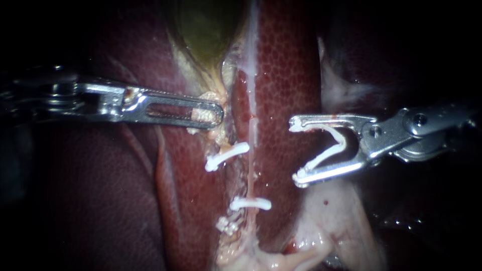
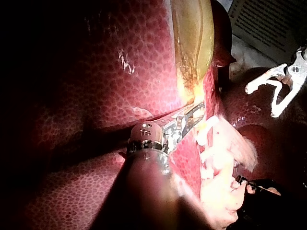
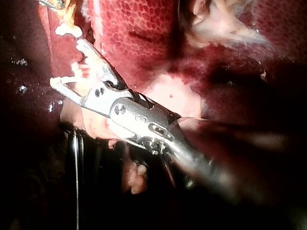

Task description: Clipping second clip right tube

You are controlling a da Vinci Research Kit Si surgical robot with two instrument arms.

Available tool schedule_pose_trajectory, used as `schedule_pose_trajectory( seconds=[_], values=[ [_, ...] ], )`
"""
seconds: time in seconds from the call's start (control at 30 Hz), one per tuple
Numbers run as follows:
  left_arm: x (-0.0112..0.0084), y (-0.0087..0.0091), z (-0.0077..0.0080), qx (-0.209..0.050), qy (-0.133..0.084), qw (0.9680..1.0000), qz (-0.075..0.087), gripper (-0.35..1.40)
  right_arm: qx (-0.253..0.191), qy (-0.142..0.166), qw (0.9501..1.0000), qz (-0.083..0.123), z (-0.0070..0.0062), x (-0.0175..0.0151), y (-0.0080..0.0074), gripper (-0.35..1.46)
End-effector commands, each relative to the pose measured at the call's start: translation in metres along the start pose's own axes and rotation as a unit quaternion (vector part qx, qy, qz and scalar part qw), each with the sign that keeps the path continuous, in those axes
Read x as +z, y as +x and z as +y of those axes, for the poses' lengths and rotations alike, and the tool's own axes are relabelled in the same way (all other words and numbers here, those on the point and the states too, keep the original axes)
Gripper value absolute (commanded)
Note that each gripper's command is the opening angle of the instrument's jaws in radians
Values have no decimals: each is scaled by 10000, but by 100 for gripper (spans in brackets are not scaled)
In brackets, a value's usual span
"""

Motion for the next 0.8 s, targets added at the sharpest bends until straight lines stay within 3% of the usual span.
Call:
schedule_pose_trajectory(
  seconds=[0.03,0.47,0.8],
  values=[
    [0,0,0,2,1,10000,0,-35,0,2,10000,0,0,0,0,60],
    [-7,-2,-3,-7,24,10000,-1,-35,-4,3,10000,-1,-1,0,-1,60],
    [-49,-26,-18,-101,47,9999,-130,-35,-7,0,10000,-2,0,1,-3,60]
  ],
)
